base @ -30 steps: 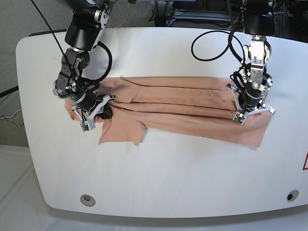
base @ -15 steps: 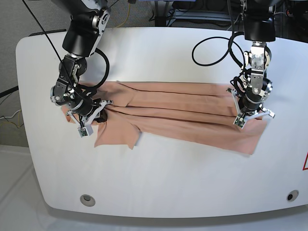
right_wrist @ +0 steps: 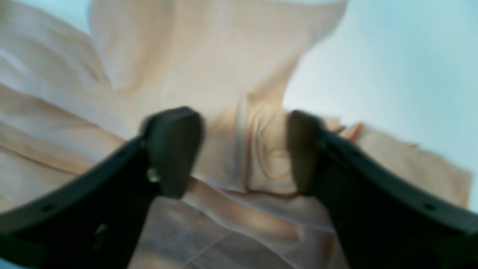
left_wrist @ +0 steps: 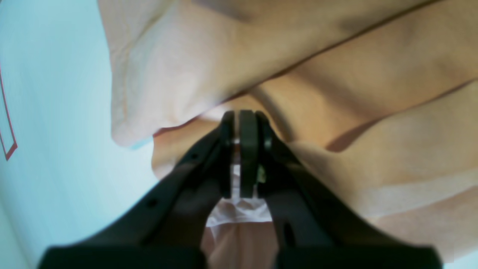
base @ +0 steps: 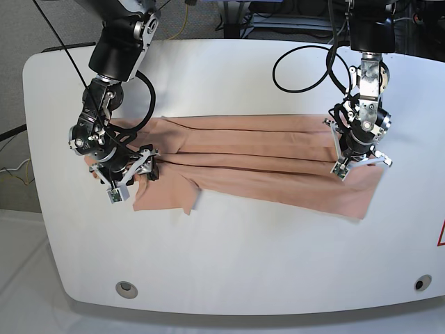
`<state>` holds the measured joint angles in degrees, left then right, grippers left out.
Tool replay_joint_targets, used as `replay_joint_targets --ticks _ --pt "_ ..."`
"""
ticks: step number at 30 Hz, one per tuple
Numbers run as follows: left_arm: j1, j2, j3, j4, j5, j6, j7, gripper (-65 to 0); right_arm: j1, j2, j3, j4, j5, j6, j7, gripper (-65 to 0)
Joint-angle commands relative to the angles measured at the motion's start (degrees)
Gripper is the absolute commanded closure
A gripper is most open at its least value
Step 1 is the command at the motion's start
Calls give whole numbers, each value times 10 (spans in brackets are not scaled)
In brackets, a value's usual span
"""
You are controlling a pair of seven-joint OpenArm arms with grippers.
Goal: Fold the T-shirt properly
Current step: 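Drag the held strip with both grippers back across the table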
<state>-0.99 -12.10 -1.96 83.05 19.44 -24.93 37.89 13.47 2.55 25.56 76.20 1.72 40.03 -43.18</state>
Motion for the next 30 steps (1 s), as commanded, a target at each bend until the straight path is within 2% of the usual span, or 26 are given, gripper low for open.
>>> replay_joint_targets --ticks 1,10,19,21,30 --pt "-7 -3 -8 24 -5 -3 8 -70 7 4 2 12 10 0 10 -389" --pt "-9 -1 -35 83 -6 -3 12 -237 6 3 2 51 10 0 9 -379" --pt "-11 -1 -35 137 -5 -3 12 -374 28 3 2 88 10 0 -33 -380" --pt "-11 -1 -35 149 -4 -3 12 -392 37 4 2 86 9 0 -34 -380" --pt "-5 -3 -39 161 -5 -3 12 -393 79 7 2 20 6 0 -24 -382"
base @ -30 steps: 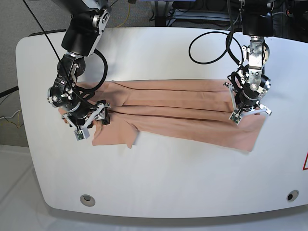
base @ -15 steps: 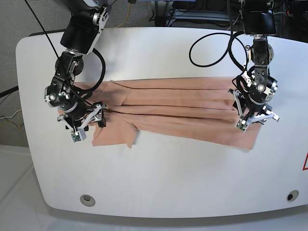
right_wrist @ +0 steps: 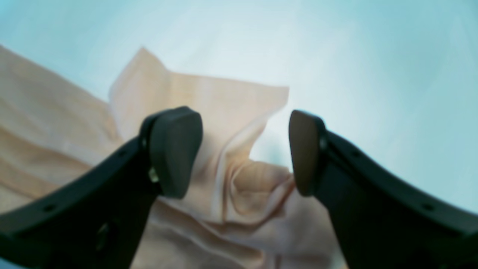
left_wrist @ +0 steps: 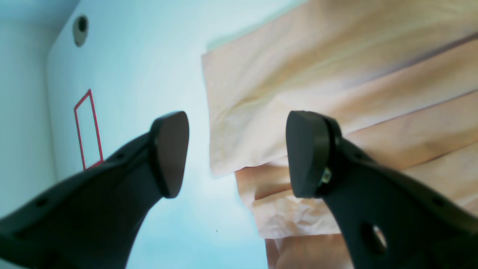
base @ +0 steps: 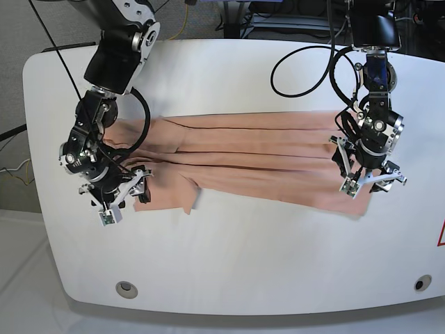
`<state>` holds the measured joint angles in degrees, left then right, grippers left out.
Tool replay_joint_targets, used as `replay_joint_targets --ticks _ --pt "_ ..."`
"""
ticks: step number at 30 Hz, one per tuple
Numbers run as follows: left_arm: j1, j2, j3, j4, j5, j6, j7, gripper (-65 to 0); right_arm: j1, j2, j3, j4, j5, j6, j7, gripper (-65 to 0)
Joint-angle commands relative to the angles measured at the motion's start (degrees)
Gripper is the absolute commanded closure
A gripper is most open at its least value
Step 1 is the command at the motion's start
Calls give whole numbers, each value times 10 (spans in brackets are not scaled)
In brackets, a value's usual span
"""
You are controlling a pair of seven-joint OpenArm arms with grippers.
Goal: Fold the T-shirt properly
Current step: 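Drag the held strip with both grippers back across the table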
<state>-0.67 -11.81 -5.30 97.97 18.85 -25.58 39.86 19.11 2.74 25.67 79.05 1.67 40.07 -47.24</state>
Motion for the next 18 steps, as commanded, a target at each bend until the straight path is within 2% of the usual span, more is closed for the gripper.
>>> replay_joint_targets --ticks 1,8,18 --pt "-6 -6 -10 11 1 4 -8 -393 26 6 0 -16 7 -1 22 -382" --pt "6 -7 -53 12 1 3 -10 -393 43 6 -1 -71 7 -1 68 -382" --pt "12 -20 -56 12 0 3 -10 -393 53 30 -4 -157 6 -1 142 -382"
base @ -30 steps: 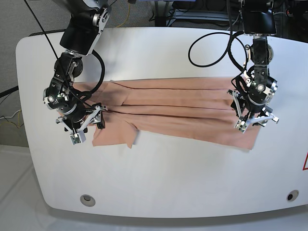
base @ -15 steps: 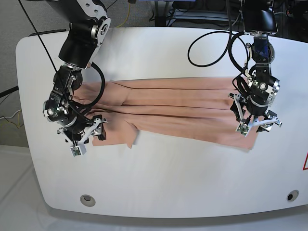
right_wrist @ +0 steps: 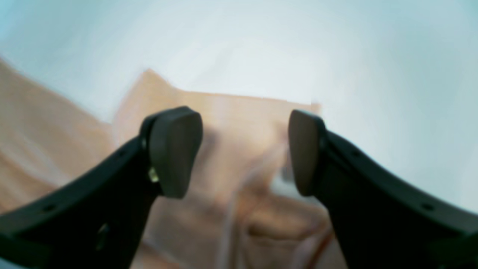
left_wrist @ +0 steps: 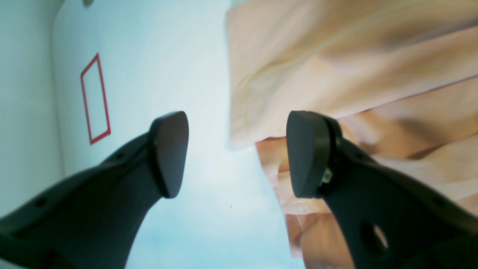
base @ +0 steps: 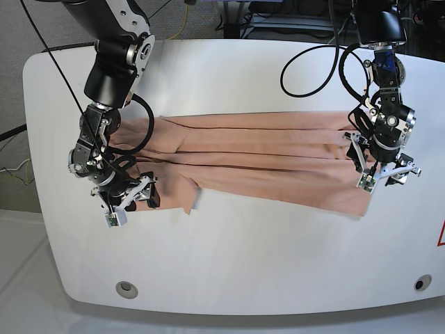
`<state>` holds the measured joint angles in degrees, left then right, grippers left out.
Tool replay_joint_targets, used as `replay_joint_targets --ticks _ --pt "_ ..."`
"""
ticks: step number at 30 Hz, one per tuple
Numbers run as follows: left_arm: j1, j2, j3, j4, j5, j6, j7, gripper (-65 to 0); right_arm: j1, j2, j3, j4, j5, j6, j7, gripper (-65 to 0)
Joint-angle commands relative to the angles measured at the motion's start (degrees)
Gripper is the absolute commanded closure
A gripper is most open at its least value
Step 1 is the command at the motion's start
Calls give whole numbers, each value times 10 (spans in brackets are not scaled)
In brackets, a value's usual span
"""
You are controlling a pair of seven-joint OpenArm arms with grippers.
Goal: Fold the T-shirt properly
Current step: 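Drag the held strip with both grippers back across the table, then open both grippers and release the strip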
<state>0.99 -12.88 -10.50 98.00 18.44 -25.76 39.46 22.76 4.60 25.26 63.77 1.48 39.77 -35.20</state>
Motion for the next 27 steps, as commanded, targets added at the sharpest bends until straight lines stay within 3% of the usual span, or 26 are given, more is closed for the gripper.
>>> replay_joint_targets --ticks 1,15,27 --pt "-2 -10 -4 12 4 5 -6 -393 16 17 0 -13 8 0 31 -382" --pt "7 -10 -4 17 2 5 -7 -393 23 51 0 -61 8 -5 76 -382" --pt "7 -10 -4 17 2 5 -7 -393 25 46 -1 -111 9 -5 115 -382"
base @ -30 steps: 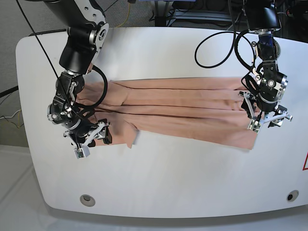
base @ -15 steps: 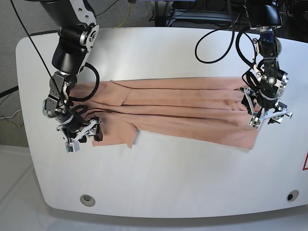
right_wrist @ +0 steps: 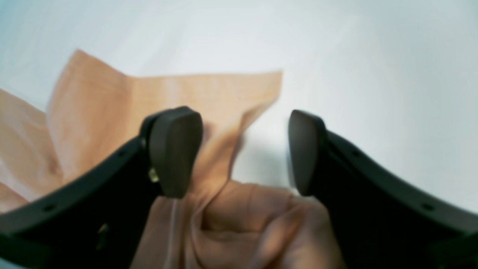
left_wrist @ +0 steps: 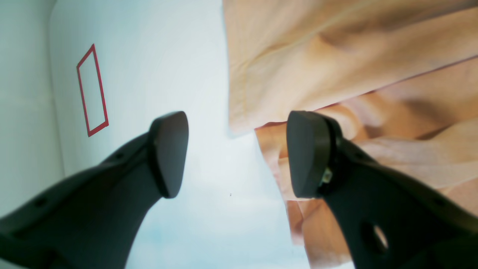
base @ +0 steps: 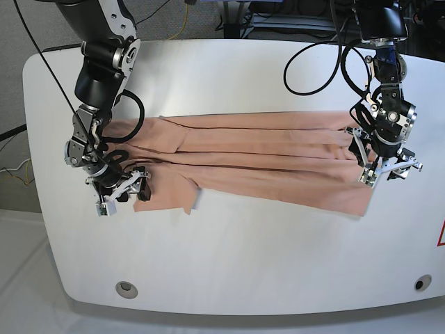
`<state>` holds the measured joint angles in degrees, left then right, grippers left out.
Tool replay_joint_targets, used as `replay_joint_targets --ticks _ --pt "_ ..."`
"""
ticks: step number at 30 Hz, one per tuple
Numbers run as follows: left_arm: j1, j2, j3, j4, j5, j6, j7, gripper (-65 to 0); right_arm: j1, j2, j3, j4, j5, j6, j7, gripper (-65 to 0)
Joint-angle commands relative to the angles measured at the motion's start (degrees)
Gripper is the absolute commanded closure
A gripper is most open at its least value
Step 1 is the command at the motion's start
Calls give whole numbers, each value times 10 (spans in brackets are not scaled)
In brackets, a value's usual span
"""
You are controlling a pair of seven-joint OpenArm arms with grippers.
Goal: Fold the T-shirt properly
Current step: 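Open both grippers and release the strip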
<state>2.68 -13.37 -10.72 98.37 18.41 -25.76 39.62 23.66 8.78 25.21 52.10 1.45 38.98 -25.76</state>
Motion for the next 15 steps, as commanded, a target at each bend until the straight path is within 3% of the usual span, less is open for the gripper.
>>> replay_joint_targets --ticks 1,11,13,15 --pt "-10 -6 -1 13 2 5 -9 -393 16 1 0 5 9 3 22 -382" --pt "-10 -6 -1 13 2 5 -9 -393 19 -14 -1 4 8 3 27 -375" --pt "-10 -6 -1 13 2 5 -9 -393 19 -14 -1 4 8 3 27 -344" --pt "-10 -6 -2 13 2 5 -9 -393 19 -14 -2 4 8 3 27 -272"
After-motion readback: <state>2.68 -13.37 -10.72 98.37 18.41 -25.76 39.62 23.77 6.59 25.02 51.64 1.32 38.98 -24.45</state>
